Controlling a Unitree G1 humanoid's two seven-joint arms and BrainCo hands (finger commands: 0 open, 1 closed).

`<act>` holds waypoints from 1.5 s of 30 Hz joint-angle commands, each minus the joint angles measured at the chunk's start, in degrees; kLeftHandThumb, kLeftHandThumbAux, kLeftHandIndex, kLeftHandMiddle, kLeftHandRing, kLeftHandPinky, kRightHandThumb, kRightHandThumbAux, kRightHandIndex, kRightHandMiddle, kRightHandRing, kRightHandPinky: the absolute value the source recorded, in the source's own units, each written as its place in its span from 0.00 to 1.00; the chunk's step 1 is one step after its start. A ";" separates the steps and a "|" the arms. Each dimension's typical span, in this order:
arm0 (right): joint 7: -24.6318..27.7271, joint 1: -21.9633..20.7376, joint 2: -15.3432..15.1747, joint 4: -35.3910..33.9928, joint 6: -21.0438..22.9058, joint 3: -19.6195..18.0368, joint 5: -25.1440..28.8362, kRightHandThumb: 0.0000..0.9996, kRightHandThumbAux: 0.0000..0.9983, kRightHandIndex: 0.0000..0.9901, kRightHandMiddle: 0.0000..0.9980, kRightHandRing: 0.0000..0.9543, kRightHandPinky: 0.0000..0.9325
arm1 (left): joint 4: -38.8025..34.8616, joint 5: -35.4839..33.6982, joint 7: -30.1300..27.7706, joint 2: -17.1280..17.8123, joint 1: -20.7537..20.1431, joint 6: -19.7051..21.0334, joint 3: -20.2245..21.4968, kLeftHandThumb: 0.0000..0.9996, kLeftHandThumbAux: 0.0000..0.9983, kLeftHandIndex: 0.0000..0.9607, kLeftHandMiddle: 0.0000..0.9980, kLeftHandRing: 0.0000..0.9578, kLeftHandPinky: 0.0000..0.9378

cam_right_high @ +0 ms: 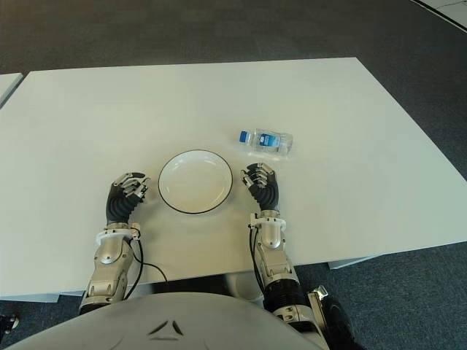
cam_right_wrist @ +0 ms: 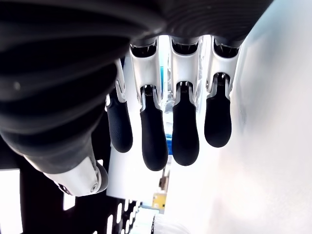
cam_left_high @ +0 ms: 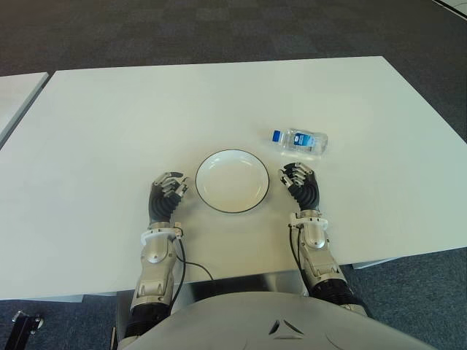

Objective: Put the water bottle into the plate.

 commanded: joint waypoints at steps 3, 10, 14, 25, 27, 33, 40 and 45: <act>-0.18 0.32 0.03 0.24 0.25 -0.17 -0.25 0.71 0.73 0.44 0.58 0.63 0.63 | 2.25 0.14 0.77 -0.33 0.31 2.50 0.19 0.70 0.72 0.45 0.71 0.75 0.74; -0.04 0.26 -0.09 0.09 0.72 -0.19 -0.32 0.71 0.73 0.44 0.58 0.62 0.61 | 2.67 0.41 1.66 -0.61 -0.01 2.91 0.35 0.70 0.72 0.45 0.70 0.73 0.72; 0.20 0.13 -0.23 0.05 0.90 -0.23 -0.18 0.71 0.73 0.44 0.58 0.62 0.62 | 3.18 0.53 2.14 -0.69 -0.33 2.61 0.35 0.70 0.72 0.45 0.70 0.72 0.72; 1.18 -1.13 -1.02 0.09 0.76 -0.56 0.46 0.71 0.73 0.44 0.59 0.63 0.65 | 4.95 1.42 2.97 -0.69 -1.20 0.90 -0.27 0.70 0.72 0.45 0.71 0.75 0.77; 1.61 -1.80 -1.39 -0.17 1.23 -0.82 0.69 0.71 0.73 0.44 0.59 0.63 0.66 | 5.24 1.46 3.05 -0.84 -1.37 0.75 -0.28 0.70 0.72 0.45 0.71 0.75 0.78; 3.74 -6.85 -4.27 -2.34 4.60 -2.60 1.24 0.71 0.73 0.44 0.60 0.64 0.64 | 6.29 1.57 2.98 -1.14 -1.80 -0.46 -0.38 0.70 0.72 0.45 0.72 0.75 0.76; 6.23 -14.86 -10.08 -5.13 8.81 -2.96 -2.19 0.70 0.73 0.43 0.56 0.58 0.53 | 7.26 1.55 3.52 -1.92 -2.37 -1.00 -0.52 0.70 0.72 0.45 0.73 0.77 0.79; 7.94 -19.92 -14.04 -2.65 7.76 -2.27 -3.85 0.70 0.73 0.42 0.47 0.47 0.43 | 7.79 1.68 3.74 -2.20 -2.30 -1.68 -0.84 0.70 0.72 0.45 0.73 0.77 0.80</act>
